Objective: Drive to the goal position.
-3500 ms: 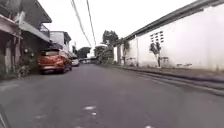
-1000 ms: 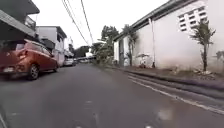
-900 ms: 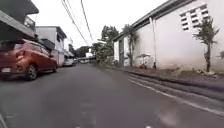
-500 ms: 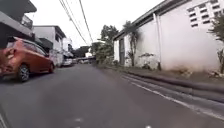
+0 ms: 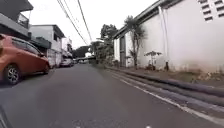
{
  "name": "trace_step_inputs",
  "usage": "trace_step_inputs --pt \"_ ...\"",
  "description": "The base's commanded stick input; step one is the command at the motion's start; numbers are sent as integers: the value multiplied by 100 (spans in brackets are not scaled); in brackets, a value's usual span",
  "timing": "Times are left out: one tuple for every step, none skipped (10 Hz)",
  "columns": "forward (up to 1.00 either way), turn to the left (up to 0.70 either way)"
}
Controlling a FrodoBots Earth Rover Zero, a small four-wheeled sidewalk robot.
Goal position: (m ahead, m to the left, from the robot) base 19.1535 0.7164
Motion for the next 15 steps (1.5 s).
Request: trace_step_inputs --pt "100 40" --pt "100 40" --pt "100 40" --pt "100 40" --pt "100 40" --pt "100 28" --pt "100 3" --pt "100 2" --pt "100 2" --pt "100 2" --pt "100 0" --pt "100 0" --pt "100 0" --pt "100 2" --pt "100 0"
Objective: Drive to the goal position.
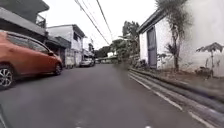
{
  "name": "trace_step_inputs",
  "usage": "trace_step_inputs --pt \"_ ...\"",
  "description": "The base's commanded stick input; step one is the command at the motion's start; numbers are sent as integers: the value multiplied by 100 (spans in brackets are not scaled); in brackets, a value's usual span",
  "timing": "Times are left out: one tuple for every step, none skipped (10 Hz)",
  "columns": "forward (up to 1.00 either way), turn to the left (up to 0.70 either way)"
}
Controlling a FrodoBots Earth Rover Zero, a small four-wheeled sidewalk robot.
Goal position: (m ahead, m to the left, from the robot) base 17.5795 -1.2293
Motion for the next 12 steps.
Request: trace_step_inputs --pt "100 -17" --pt "100 -29" --pt "100 -36" --pt "100 0" --pt "100 0" --pt "100 0" --pt "100 0" --pt "100 0" --pt "100 0" --pt "100 0" --pt "100 19" --pt "100 36"
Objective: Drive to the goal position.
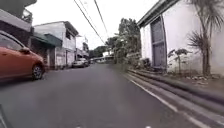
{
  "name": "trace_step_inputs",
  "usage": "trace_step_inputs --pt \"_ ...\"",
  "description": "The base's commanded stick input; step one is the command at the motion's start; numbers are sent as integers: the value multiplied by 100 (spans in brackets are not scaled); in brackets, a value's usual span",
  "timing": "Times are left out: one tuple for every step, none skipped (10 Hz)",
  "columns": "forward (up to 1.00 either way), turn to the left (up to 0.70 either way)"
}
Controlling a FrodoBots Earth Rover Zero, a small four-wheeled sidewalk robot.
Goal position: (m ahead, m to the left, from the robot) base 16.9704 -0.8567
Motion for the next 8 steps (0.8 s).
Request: trace_step_inputs --pt "100 22" --pt "100 0" --pt "100 0" --pt "100 0" --pt "100 0" --pt "100 0" --pt "100 0" --pt "100 0"
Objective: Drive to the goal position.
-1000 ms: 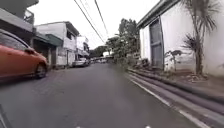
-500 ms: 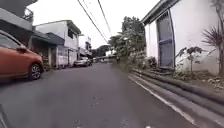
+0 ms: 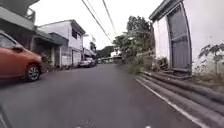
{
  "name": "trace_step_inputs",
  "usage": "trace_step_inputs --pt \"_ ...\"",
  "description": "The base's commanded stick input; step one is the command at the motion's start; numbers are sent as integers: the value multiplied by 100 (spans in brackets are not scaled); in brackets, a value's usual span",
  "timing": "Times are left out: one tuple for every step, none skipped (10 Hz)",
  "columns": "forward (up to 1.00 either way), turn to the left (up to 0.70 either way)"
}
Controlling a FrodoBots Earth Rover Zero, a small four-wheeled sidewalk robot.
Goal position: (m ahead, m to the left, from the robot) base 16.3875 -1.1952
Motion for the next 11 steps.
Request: trace_step_inputs --pt "100 0" --pt "100 0" --pt "100 0" --pt "100 0" --pt "100 0" --pt "100 0" --pt "100 0" --pt "100 0" --pt "100 0" --pt "100 0" --pt "100 0"
